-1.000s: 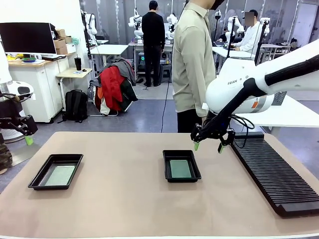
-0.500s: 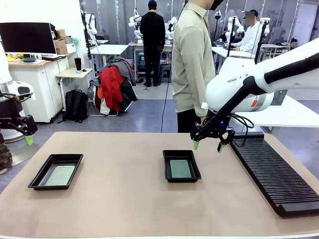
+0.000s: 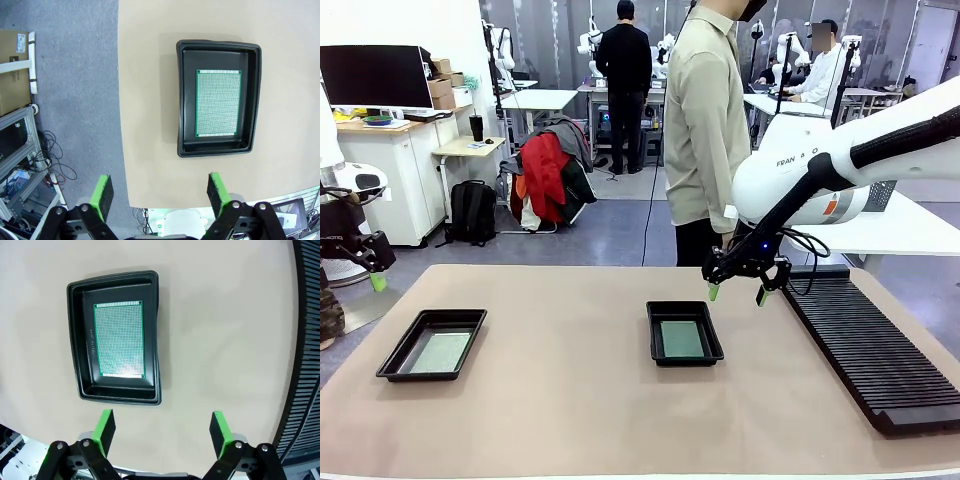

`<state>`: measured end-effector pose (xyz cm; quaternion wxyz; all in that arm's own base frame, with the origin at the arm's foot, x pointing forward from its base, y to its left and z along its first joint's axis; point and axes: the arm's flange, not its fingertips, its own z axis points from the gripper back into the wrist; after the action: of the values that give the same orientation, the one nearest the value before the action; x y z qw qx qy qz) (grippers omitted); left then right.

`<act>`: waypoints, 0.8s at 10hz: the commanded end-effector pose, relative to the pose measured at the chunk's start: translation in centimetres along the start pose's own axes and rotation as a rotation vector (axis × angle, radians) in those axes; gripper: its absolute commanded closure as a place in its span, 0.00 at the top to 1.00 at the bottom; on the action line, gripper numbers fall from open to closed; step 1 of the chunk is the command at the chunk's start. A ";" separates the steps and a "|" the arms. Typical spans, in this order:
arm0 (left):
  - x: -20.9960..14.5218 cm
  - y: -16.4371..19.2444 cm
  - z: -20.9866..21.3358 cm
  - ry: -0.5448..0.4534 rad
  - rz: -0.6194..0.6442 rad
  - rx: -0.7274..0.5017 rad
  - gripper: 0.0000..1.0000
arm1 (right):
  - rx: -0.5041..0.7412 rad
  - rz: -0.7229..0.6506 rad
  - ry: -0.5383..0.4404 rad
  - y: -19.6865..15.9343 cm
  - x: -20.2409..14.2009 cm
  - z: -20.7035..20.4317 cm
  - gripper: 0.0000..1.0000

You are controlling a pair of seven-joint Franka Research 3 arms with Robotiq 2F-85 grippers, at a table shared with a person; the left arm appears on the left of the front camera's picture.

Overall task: Inspect and transfer BCBs to ESD trays.
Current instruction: Pick up the ESD tray and place it on the left side of the table.

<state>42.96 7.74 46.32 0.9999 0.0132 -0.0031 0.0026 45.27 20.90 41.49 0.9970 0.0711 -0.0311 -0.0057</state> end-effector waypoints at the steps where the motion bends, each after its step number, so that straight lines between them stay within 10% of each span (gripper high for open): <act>1: -0.1 0.1 -0.2 -0.002 -0.005 0.000 1.00 | -0.006 -0.012 -0.005 0.0 -0.2 -0.1 1.00; 8: -0.1 0.1 -0.2 -0.002 -0.005 0.000 1.00 | -0.006 -0.012 -0.005 0.0 -0.2 -0.1 1.00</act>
<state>42.96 7.74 46.32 0.9999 0.0132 -0.0031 0.0026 45.27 20.89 41.49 0.9970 0.0711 -0.0311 -0.0057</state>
